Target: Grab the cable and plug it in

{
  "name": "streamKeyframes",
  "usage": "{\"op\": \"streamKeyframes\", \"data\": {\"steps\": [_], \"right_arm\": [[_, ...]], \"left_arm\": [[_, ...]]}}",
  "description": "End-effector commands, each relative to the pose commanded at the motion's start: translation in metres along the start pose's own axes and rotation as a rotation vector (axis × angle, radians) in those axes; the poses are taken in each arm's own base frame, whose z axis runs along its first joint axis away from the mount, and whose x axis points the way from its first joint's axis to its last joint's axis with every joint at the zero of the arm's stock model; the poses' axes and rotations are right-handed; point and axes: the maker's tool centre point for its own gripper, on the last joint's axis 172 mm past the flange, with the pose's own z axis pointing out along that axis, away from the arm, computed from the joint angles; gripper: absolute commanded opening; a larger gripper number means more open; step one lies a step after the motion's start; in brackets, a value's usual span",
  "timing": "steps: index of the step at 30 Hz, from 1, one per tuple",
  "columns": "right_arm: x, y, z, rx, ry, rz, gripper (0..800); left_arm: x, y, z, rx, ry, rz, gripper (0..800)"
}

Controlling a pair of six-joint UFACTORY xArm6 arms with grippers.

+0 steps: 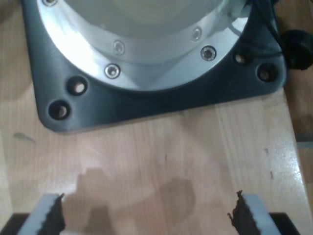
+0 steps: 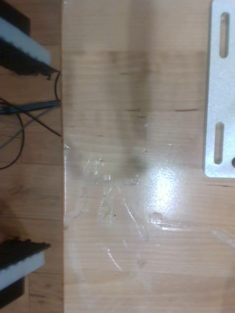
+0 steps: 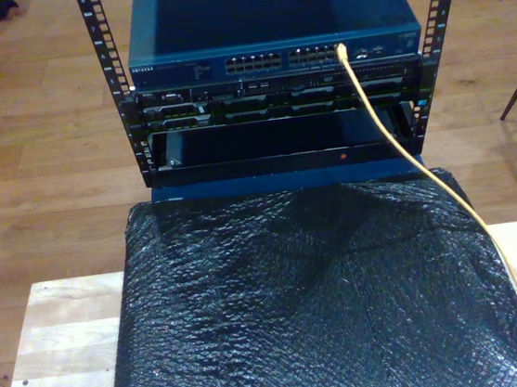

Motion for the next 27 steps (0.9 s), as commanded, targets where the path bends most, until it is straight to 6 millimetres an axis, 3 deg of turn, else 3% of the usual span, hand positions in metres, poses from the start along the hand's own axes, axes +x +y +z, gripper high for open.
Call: {"op": "streamKeyframes", "data": {"steps": [3, 6, 14, 27], "right_arm": [[0.003, 0.0, 0.001, 0.001, -0.017, -0.004, 798], [0.016, -0.005, 0.02, 0.004, 0.007, -0.001, 798], [0.005, -0.011, 0.044, 0.017, -0.058, -0.034, 798], [0.014, -0.019, 0.066, 0.004, -0.03, -0.022, 799]], "left_arm": [[0.0, 0.0, 0.0, 0.0, 0.0, 0.002, 800], [0.0, 0.0, 0.0, 0.0, 0.0, 0.0, 800], [0.0, 0.0, 0.0, 0.0, 0.0, 0.002, 800], [0.0, 0.0, 0.0, 0.0, 0.0, 0.0, 800]]}}
